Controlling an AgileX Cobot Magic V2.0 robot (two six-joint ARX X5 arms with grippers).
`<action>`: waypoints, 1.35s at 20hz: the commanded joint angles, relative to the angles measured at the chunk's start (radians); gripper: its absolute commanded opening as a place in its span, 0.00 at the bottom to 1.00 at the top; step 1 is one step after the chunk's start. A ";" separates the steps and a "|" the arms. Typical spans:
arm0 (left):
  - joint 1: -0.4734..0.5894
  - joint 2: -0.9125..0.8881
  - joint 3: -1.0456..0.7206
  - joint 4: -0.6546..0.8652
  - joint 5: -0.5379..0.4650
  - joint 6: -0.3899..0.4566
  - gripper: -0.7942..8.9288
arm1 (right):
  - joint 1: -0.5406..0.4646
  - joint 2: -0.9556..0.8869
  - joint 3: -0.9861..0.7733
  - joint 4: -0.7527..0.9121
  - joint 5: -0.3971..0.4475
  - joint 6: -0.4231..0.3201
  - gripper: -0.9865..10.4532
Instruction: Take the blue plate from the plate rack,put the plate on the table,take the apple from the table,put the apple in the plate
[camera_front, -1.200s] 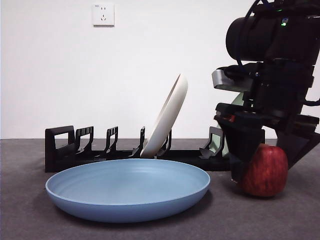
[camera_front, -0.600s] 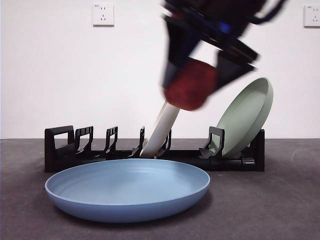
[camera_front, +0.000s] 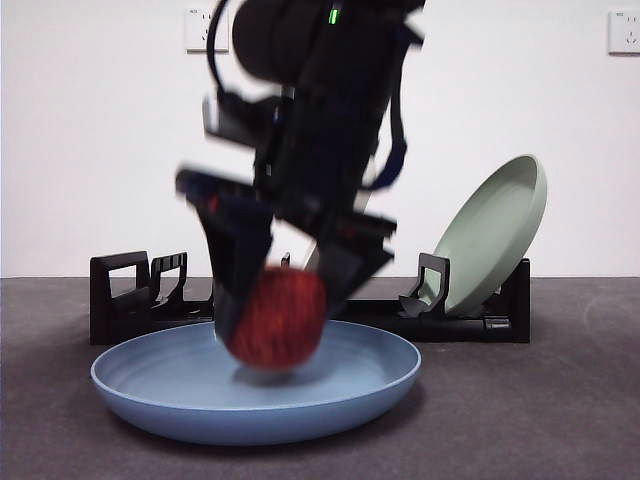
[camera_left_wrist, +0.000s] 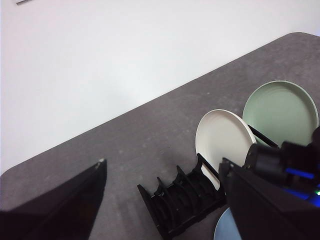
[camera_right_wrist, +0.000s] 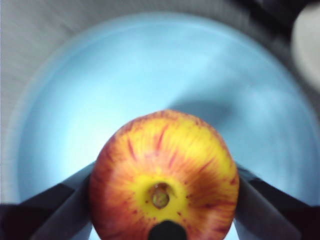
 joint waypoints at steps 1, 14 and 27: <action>0.003 -0.003 -0.005 -0.010 -0.007 0.000 0.47 | 0.003 0.036 0.004 -0.007 0.002 0.004 0.10; 0.003 0.024 -0.005 -0.031 -0.006 -0.027 0.47 | 0.000 -0.115 0.015 -0.041 0.002 0.001 0.58; 0.003 0.224 -0.005 0.074 0.193 0.058 0.07 | -0.151 -0.714 0.015 -0.262 0.025 -0.108 0.07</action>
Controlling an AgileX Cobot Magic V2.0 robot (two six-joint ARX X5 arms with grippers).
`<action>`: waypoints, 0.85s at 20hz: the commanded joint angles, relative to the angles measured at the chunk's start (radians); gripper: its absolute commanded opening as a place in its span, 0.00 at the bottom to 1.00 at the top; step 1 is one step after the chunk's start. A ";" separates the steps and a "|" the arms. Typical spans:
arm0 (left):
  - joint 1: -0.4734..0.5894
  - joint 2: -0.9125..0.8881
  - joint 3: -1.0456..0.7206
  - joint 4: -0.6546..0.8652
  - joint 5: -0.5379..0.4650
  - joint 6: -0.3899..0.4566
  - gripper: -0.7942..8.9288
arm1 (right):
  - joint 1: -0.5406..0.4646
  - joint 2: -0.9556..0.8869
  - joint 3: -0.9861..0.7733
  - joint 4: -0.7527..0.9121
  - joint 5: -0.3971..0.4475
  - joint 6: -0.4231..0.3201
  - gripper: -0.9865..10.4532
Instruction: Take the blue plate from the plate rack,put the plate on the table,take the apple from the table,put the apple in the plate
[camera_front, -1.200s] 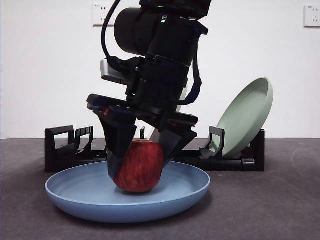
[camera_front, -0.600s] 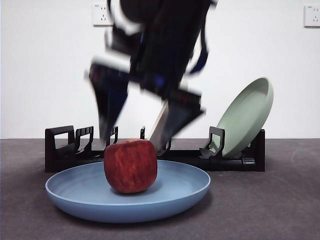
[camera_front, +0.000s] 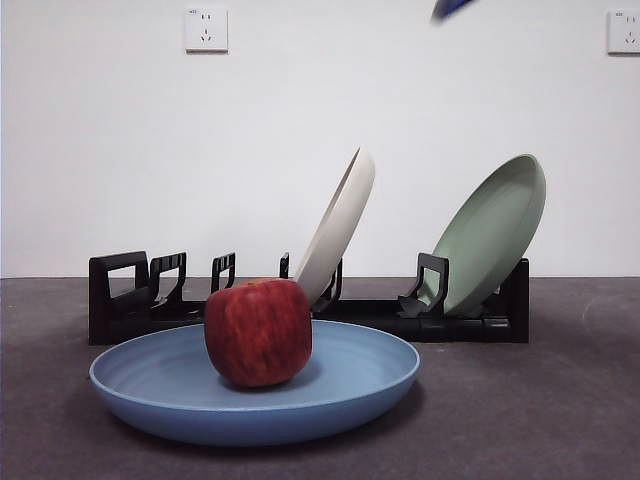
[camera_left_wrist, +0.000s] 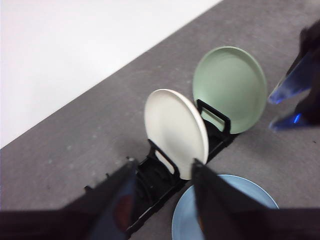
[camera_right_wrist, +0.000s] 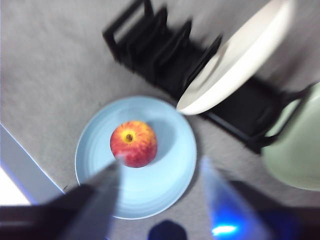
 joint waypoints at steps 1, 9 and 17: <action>0.009 0.030 -0.005 0.029 0.040 0.047 0.07 | -0.016 -0.068 0.000 -0.012 0.038 -0.029 0.07; 0.220 0.015 -0.142 0.136 0.246 0.043 0.07 | -0.076 -0.259 -0.097 -0.010 0.048 -0.045 0.07; 0.251 -0.226 -0.713 0.490 0.248 -0.080 0.07 | -0.103 -0.457 -0.548 0.284 0.048 0.030 0.07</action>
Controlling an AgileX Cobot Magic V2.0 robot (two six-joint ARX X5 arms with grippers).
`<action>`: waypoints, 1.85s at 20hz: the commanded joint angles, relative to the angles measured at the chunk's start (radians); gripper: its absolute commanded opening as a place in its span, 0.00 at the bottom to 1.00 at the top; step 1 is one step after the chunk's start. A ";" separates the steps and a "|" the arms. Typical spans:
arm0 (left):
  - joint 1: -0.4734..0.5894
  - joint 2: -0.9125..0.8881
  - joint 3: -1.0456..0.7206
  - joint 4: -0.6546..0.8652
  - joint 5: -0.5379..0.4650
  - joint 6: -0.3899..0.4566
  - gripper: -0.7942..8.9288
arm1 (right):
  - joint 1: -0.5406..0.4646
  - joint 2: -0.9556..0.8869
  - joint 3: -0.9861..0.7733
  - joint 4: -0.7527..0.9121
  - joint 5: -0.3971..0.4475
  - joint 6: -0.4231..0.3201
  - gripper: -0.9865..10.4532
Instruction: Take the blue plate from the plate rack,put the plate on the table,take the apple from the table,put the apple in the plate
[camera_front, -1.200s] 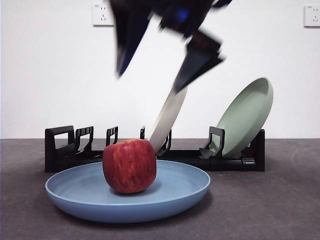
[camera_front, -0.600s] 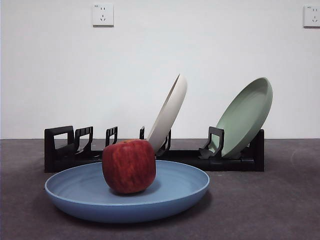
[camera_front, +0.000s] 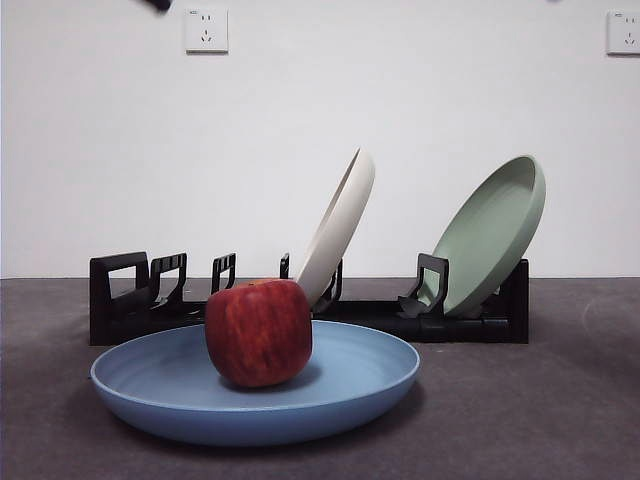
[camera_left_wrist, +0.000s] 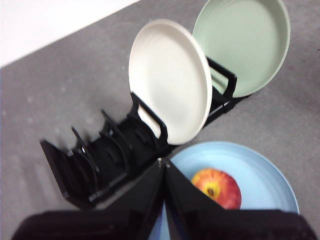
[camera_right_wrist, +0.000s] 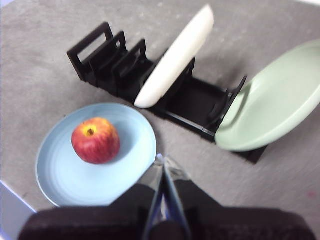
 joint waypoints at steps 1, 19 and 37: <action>0.002 -0.069 -0.164 0.103 -0.002 -0.082 0.07 | 0.000 -0.036 -0.130 0.096 -0.002 0.050 0.07; 0.034 -0.161 -0.281 0.074 -0.007 -0.138 0.08 | 0.002 -0.043 -0.225 0.082 -0.002 0.129 0.09; 0.780 -0.723 -0.696 0.354 0.019 -0.216 0.08 | 0.002 -0.043 -0.225 0.082 -0.002 0.130 0.09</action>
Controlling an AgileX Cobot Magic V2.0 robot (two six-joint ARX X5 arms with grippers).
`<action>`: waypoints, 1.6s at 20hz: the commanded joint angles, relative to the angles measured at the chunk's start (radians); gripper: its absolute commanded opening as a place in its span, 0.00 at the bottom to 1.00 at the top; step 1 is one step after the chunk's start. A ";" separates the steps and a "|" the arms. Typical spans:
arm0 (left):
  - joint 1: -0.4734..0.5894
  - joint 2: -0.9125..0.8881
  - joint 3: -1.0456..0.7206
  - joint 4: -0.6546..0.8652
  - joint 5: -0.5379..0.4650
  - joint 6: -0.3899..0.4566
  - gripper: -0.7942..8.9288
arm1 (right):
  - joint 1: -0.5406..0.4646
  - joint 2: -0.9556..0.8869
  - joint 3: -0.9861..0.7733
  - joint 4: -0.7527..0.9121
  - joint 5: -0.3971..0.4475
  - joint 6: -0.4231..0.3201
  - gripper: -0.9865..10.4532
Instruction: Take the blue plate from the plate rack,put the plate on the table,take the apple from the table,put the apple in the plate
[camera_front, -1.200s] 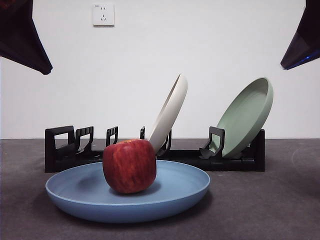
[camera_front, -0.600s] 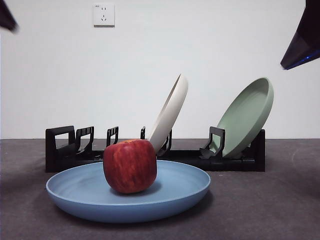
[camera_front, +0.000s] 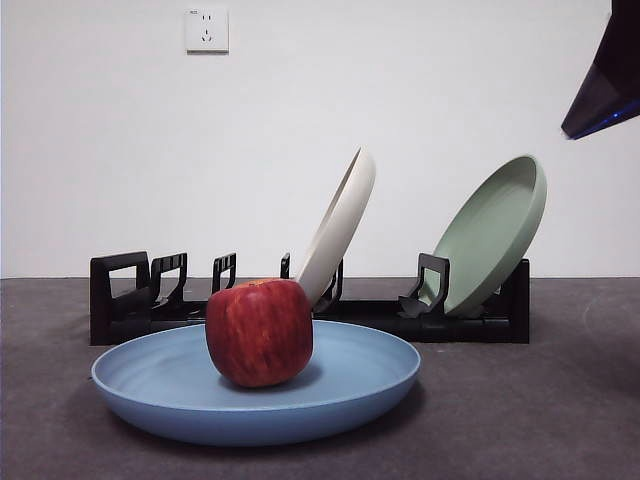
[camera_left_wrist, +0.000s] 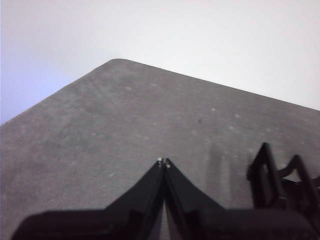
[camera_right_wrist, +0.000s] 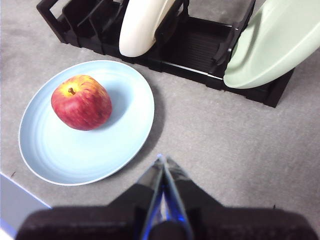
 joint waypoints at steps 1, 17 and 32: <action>0.027 -0.033 -0.086 0.080 0.040 0.013 0.08 | 0.001 0.000 -0.006 0.005 -0.001 0.006 0.09; 0.076 -0.209 -0.261 0.031 0.264 0.225 0.08 | 0.001 0.000 -0.006 0.005 -0.001 0.006 0.09; 0.076 -0.208 -0.261 0.035 0.307 0.211 0.08 | 0.001 0.000 -0.006 0.005 0.000 0.005 0.09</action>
